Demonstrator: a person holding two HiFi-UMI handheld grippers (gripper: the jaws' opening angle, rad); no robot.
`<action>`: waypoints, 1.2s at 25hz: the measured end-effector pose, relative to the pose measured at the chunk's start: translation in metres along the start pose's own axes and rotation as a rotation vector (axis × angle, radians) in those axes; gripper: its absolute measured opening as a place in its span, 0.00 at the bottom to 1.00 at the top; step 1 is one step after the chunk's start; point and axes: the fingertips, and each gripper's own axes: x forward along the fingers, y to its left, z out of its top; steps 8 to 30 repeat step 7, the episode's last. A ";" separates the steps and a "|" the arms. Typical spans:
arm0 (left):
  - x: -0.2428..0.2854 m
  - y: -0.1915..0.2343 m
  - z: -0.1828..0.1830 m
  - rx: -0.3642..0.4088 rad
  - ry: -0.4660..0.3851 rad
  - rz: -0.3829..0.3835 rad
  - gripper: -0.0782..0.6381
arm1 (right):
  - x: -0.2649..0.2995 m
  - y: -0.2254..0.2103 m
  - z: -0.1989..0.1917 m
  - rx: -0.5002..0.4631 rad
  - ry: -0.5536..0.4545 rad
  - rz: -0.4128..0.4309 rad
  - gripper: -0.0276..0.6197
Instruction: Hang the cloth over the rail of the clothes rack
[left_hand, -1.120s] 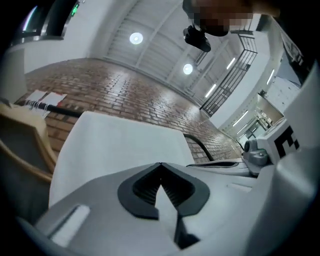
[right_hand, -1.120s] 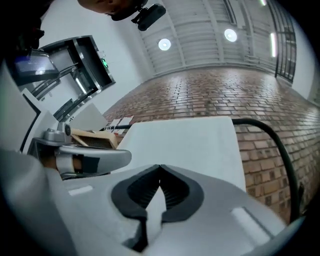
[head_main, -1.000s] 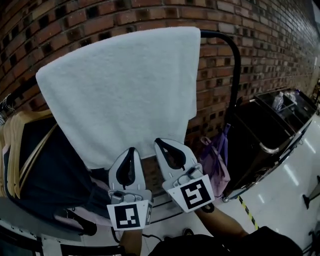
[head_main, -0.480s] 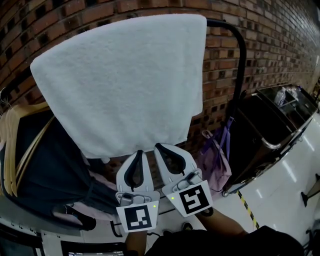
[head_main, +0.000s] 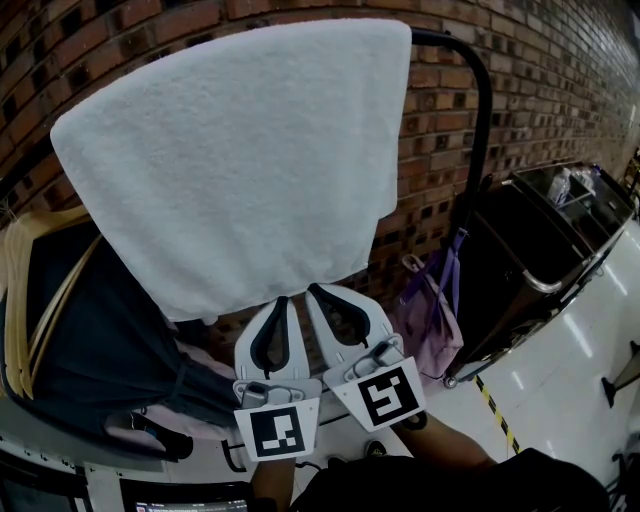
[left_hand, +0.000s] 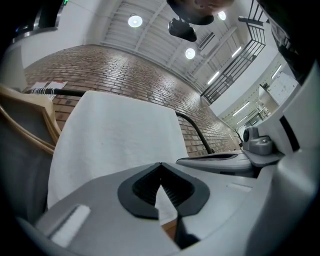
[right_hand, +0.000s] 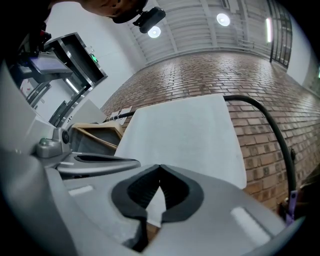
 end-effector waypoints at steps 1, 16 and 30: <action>0.000 0.000 0.000 0.000 0.000 0.000 0.12 | 0.000 0.000 0.000 0.001 0.000 0.000 0.05; 0.002 0.002 -0.001 0.008 0.005 -0.001 0.12 | 0.002 0.002 -0.001 -0.002 0.000 0.006 0.05; 0.002 0.002 -0.001 0.008 0.005 -0.001 0.12 | 0.002 0.002 -0.001 -0.002 0.000 0.006 0.05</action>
